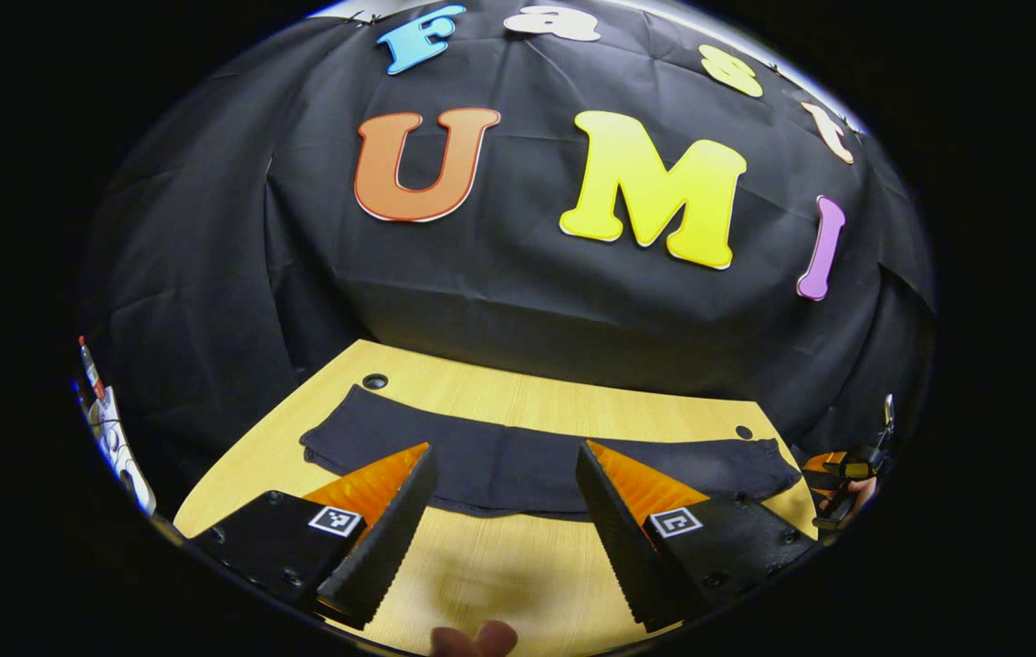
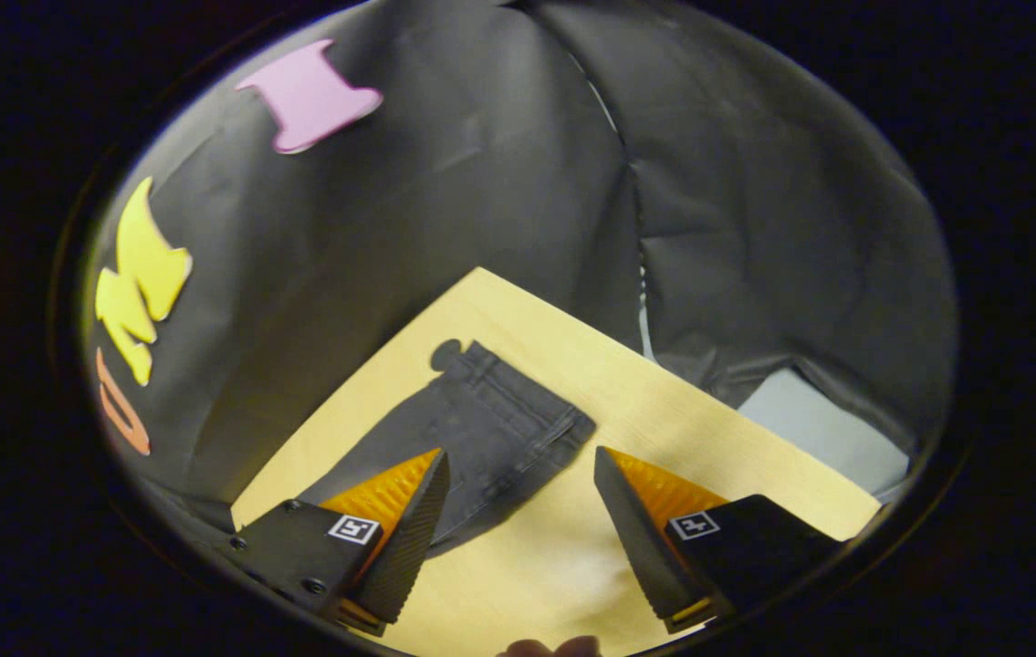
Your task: Grasp the waist and the cuffs of the jeans and fold them to make the two legs overlap; first hold the waist and fold one-third of the jeans toward the cuffs, then hold the cuffs and fold the remaining one-third in the same direction to finish folding.
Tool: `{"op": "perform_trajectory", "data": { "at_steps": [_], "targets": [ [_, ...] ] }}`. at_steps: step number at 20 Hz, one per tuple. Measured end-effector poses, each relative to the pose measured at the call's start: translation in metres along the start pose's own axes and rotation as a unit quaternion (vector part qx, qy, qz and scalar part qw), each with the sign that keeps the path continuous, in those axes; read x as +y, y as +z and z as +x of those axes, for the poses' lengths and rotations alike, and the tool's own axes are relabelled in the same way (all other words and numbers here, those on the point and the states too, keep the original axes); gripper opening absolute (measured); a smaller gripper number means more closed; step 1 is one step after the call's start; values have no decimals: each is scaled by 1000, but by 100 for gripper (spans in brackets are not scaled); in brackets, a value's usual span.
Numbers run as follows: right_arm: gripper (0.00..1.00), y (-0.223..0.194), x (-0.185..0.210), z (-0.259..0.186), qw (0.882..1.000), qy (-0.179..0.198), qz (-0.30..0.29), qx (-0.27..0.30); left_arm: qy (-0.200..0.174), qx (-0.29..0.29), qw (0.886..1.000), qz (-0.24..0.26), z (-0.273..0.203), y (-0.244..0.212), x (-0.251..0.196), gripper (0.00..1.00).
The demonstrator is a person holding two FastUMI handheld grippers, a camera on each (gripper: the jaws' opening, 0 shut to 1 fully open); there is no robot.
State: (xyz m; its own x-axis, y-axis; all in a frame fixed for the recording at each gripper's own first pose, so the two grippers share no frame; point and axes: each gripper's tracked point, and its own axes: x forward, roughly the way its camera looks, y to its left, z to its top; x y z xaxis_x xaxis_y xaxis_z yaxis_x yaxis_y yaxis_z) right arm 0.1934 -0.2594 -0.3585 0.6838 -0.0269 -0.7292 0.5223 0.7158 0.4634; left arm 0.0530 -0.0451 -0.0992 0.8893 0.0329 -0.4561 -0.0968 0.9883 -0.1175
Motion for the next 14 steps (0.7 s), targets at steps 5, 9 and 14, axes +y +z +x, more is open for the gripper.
{"op": "perform_trajectory", "data": {
  "at_steps": [5, 9, 14],
  "targets": [
    [99, 3, -9, 49, 999, -10, 41, 17, 24, 28, 999, 10, -3, -18, 1, 99],
    [94, -2, -5, 56, 999, -29, -11, 7, 34, 31, 999, 13, -3, -18, 2, 99],
    [58, -8, 1, 67, 996, -40, -76, 2, 47, 33, 998, -7, 1, -20, 11, 99]
  ]
}}
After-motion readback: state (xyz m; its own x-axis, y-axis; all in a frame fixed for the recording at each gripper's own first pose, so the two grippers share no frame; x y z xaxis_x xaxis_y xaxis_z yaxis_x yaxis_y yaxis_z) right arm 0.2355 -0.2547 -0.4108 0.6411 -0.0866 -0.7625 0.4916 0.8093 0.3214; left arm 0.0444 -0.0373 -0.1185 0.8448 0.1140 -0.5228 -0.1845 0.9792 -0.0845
